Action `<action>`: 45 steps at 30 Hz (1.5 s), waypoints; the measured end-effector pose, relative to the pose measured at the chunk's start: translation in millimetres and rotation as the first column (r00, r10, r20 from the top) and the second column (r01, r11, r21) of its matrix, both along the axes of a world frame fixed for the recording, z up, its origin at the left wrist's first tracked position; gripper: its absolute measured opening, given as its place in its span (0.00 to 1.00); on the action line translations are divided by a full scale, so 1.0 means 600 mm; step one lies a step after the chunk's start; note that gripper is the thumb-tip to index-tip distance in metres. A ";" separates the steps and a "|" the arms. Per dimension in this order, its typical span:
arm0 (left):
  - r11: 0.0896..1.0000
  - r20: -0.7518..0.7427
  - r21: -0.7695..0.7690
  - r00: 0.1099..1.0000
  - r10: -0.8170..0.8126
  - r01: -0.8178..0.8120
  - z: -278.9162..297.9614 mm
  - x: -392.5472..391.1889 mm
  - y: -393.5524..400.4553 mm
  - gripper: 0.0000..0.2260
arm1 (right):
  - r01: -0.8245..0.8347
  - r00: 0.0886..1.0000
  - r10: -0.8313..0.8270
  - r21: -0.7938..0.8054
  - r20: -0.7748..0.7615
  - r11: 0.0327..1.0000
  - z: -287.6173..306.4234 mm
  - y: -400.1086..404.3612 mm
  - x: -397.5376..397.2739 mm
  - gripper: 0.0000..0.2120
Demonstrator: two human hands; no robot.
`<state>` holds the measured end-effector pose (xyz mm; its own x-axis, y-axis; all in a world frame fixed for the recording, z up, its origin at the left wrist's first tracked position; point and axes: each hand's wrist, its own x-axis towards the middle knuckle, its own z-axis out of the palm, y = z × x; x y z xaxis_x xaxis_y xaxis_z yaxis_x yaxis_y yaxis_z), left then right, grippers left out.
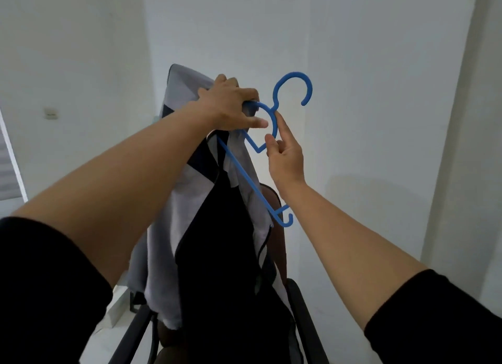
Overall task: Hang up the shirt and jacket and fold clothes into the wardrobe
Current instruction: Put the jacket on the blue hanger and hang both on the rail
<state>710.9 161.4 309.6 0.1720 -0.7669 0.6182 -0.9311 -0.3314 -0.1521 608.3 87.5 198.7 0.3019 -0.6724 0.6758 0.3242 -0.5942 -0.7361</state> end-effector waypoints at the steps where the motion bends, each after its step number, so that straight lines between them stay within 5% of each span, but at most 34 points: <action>1: 1.000 0.006 -0.026 1.000 0.000 0.000 0.004 0.001 -0.003 0.17 | -0.004 1.000 0.004 -0.007 0.006 1.000 0.000 -0.004 0.002 0.23; 7: 0.998 -0.002 -0.018 0.998 -0.065 0.065 -0.007 0.036 -0.014 0.11 | -0.113 0.992 0.111 -0.033 -0.052 0.993 -0.006 -0.042 0.007 0.16; 11: 0.996 -0.030 0.019 0.996 -0.087 0.088 -0.015 0.055 -0.007 0.10 | -0.393 0.892 0.402 0.085 -0.204 0.916 0.001 -0.080 -0.006 0.11; 14: 0.985 -0.085 -0.029 0.981 -0.172 0.170 -0.027 0.062 0.003 0.08 | -0.342 0.840 0.347 0.089 -0.418 0.936 -0.001 -0.122 -0.010 0.16; 20: 0.972 -0.061 -0.032 0.970 -0.233 0.232 -0.037 0.054 0.011 0.08 | -0.388 0.531 0.306 0.094 -0.790 0.917 -0.037 -0.171 0.003 0.26; 22: 0.970 -0.024 -0.031 0.970 -0.242 0.241 -0.037 0.052 0.012 0.08 | -0.400 0.484 0.270 0.064 -0.832 0.914 -0.046 -0.169 0.012 0.19; 24: 0.968 0.010 -0.023 0.968 -0.251 0.251 -0.037 0.053 0.013 0.08 | -0.388 0.490 0.202 -0.005 -0.848 0.922 -0.056 -0.172 0.024 0.04; 28: 0.988 0.025 0.014 0.987 -0.156 0.156 -0.042 0.072 0.014 0.09 | -0.287 0.573 -0.010 -0.211 -0.820 0.934 -0.065 -0.197 0.037 0.12; 32: 0.987 0.015 0.100 0.992 0.127 -0.128 -0.067 0.094 0.013 0.11 | -0.067 0.730 -0.204 -0.365 -0.652 0.928 -0.046 -0.219 0.027 0.13; 35: 0.952 0.017 0.094 0.956 0.292 -0.292 -0.086 0.098 0.003 0.12 | 0.006 0.726 -0.361 -0.519 -0.585 0.855 -0.018 -0.213 0.018 0.06; 37: 0.899 0.153 0.074 0.896 0.417 -0.431 -0.091 0.097 -0.005 0.11 | 0.021 0.704 -0.421 -0.575 -0.572 0.818 0.000 -0.201 0.019 0.04; 40: 0.877 0.206 0.025 0.861 0.465 -0.479 -0.101 0.095 -0.014 0.11 | 0.117 0.736 -0.368 -0.430 -0.567 0.895 0.025 -0.175 0.028 0.05; 45: 0.912 -0.174 -0.169 0.922 0.345 -0.373 -0.110 0.085 -0.026 0.10 | 0.135 0.842 -0.093 0.041 -0.531 0.990 0.040 -0.123 0.050 0.11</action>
<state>762.0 146.0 243.6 0.5068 -0.5041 0.6993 -0.7503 -0.6574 0.0699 638.1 13.5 222.8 0.5161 -0.7655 0.3843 -0.1911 -0.5403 -0.8195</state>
